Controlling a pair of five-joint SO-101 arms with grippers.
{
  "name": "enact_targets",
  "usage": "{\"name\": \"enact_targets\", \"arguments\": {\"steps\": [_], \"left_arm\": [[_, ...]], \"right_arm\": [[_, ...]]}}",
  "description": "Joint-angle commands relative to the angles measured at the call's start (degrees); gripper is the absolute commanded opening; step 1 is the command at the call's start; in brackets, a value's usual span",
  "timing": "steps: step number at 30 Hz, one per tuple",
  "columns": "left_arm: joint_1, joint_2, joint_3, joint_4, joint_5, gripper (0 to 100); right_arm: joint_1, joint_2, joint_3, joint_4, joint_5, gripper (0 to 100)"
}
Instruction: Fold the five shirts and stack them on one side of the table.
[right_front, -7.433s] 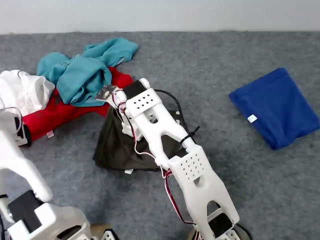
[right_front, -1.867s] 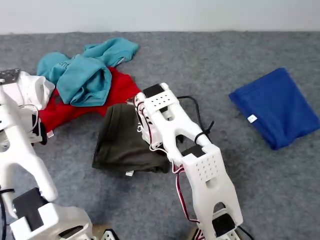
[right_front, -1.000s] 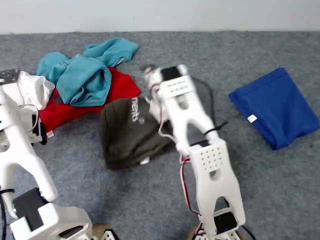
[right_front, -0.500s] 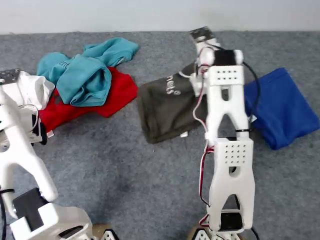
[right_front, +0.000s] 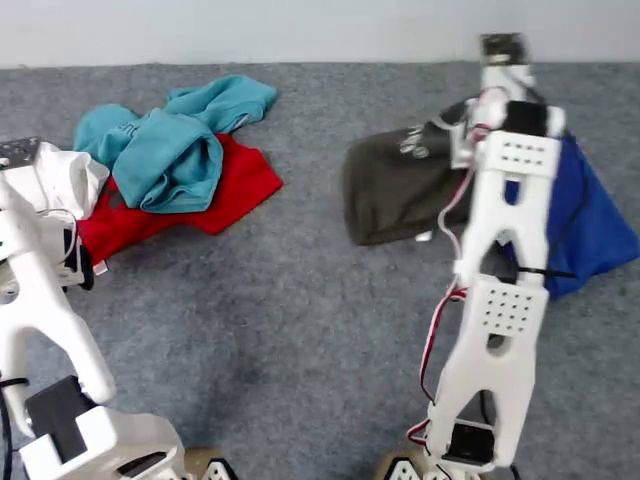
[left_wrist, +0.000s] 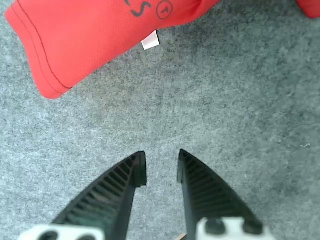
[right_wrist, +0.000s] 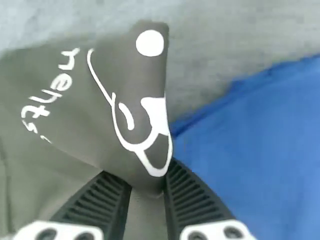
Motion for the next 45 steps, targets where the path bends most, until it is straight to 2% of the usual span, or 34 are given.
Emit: {"name": "enact_targets", "arguments": {"steps": [1, 12, 17, 23, 32, 35, 41, 45], "left_arm": [[0.44, -1.85, 0.92, 1.14, 0.26, 12], [0.44, -1.85, 1.27, 1.14, 0.26, 12], [0.44, -1.85, 1.27, 1.14, 0.26, 12], [0.44, -1.85, 1.27, 1.14, 0.26, 12], [0.44, -1.85, 1.27, 1.14, 0.26, 12], [0.44, -1.85, 1.27, 1.14, 0.26, 12], [0.44, -1.93, 1.27, 1.14, 0.18, 12], [0.44, -1.93, 1.27, 1.14, 0.18, 12]], "right_arm": [[5.58, -1.19, -6.51, 0.13, -2.29, 0.9], [22.55, -0.57, -10.46, 12.44, -7.47, 0.9], [28.7, 0.84, -10.29, 12.53, -7.3, 0.9], [32.04, 5.49, -5.89, 12.53, -7.56, 0.9], [30.46, 9.54, -2.73, 12.62, -7.21, 1.0], [30.37, 10.07, -1.76, 12.62, -6.95, 8.3], [30.37, 3.47, -0.97, 12.79, -2.73, 36.8], [29.23, -5.76, 4.31, 12.79, -2.81, 42.0]]}}
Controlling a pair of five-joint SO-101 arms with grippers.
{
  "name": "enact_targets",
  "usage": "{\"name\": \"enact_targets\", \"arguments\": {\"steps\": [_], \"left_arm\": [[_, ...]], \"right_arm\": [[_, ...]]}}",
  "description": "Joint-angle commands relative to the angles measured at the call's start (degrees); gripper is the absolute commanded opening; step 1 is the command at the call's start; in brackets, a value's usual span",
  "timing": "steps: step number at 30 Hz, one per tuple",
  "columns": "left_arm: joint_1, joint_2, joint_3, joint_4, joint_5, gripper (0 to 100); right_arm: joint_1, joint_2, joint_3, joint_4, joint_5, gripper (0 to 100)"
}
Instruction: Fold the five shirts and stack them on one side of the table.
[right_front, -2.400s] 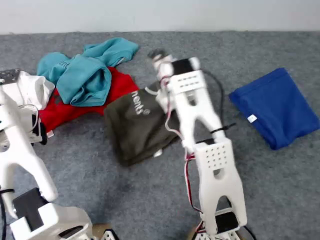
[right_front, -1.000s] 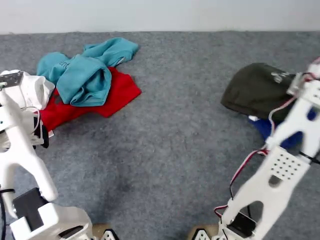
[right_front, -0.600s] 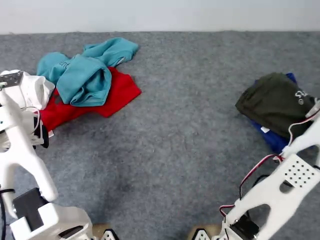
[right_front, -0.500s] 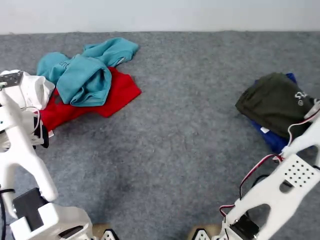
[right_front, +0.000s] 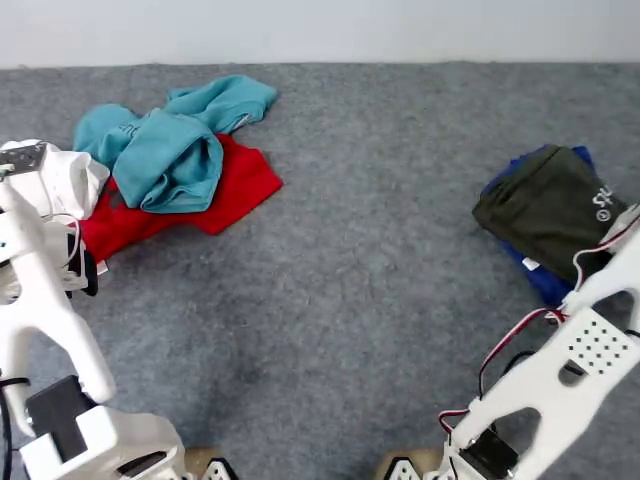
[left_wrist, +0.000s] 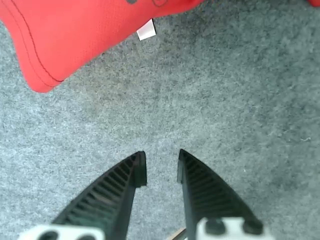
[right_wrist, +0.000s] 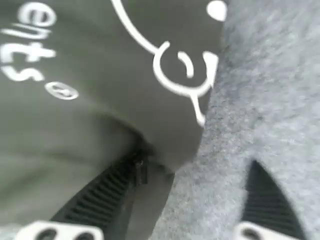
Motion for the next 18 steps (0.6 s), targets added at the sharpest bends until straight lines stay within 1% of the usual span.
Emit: {"name": "enact_targets", "arguments": {"steps": [1, 5, 9, 13, 18], "left_arm": [[0.44, -1.93, -0.13, 1.14, 0.18, 12], [0.44, -1.93, -0.13, 1.14, 0.18, 12], [0.44, -1.93, -0.13, 1.14, 0.18, 12], [0.44, -1.93, -0.13, 1.14, 0.18, 12], [0.44, -1.85, -0.13, 1.14, 0.18, 12]], "right_arm": [[-2.42, -12.44, 3.96, 2.59, 0.79, 42.0], [-6.46, -22.99, 9.93, 2.42, 0.62, 42.0], [-13.67, -29.23, 14.59, 2.33, 0.53, 42.0], [-19.12, -28.0, 21.8, 2.24, 0.44, 42.0], [-22.02, -21.41, 25.23, -1.54, 0.88, 42.0]]}}
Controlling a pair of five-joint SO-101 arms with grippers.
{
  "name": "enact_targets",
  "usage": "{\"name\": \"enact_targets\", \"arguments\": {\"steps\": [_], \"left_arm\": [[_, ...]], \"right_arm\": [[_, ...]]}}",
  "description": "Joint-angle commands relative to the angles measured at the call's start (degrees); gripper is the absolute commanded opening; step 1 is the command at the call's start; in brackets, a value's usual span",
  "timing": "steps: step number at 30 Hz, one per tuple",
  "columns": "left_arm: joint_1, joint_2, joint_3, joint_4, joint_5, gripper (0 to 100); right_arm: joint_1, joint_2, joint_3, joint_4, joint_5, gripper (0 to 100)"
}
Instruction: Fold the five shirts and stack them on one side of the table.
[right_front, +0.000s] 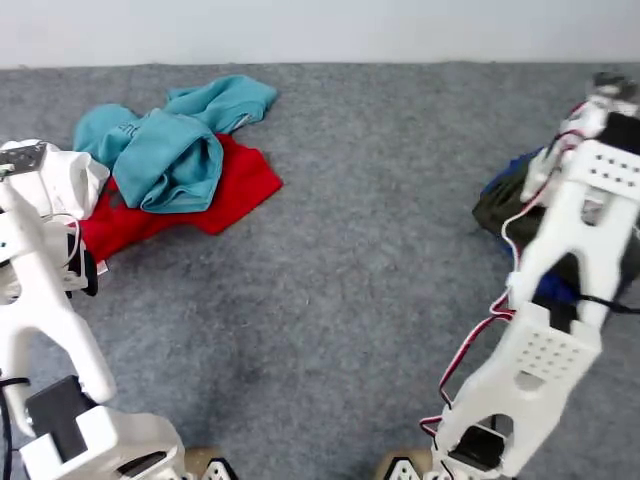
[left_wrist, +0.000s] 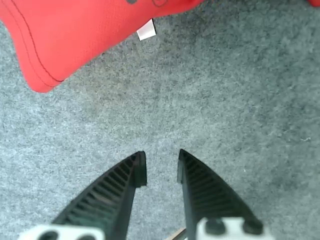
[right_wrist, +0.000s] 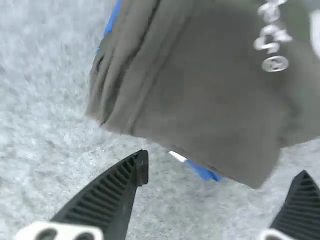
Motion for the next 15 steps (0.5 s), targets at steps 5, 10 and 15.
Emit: {"name": "enact_targets", "arguments": {"steps": [5, 10, 15], "left_arm": [[0.44, -1.41, -0.13, 1.14, 0.18, 12], [0.53, -1.85, -0.57, 1.05, 3.25, 12], [0.35, -1.41, -8.84, -0.26, 10.2, 12]], "right_arm": [[-1.45, 10.59, 0.26, -2.77, 0.79, 42.0], [-2.51, 7.25, -7.12, 3.03, 1.58, 42.0], [-6.11, -8.66, -8.7, 2.86, 7.82, 42.0]]}}
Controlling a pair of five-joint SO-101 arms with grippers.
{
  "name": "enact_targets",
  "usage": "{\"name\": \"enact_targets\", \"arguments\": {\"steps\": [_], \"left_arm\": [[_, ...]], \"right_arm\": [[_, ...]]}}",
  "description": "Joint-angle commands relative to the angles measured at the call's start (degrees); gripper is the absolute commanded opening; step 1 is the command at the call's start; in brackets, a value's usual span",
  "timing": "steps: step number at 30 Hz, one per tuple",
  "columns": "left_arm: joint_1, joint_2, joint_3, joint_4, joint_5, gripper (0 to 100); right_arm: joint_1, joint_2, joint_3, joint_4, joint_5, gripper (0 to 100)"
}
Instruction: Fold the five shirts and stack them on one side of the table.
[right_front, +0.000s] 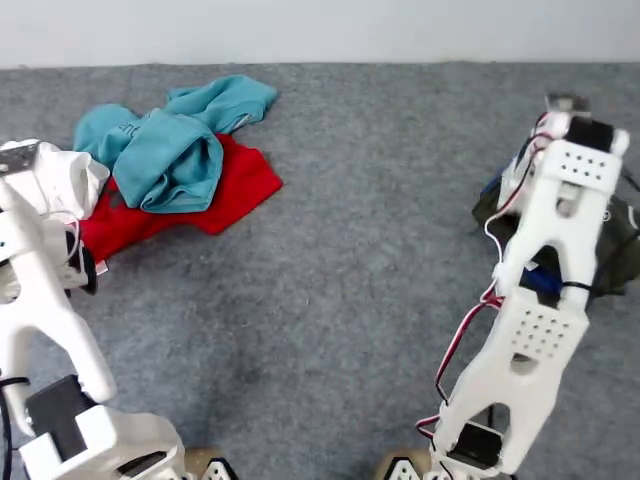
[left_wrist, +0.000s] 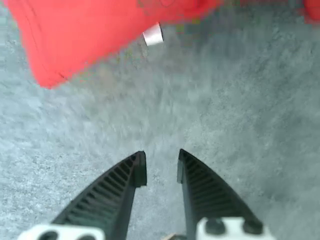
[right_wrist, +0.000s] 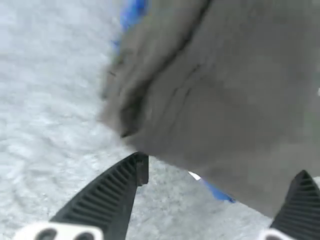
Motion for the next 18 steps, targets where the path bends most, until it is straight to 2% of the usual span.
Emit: {"name": "enact_targets", "arguments": {"steps": [1, 7, 15, 18], "left_arm": [[0.35, -1.23, -8.04, -0.88, 5.89, 12], [1.05, 7.47, -14.02, -1.32, 6.51, 16], [0.62, 29.63, -33.45, 1.23, 6.33, 17], [0.18, 35.78, -39.6, 1.32, 0.26, 17]], "right_arm": [[-3.47, -15.43, -2.9, 2.42, 4.04, 42.0], [-7.6, -28.88, -0.53, 2.42, 5.71, 42.0], [-13.05, -44.0, 19.6, 2.24, 5.98, 42.0], [-13.05, -47.87, 24.7, 2.24, 9.32, 42.0]]}}
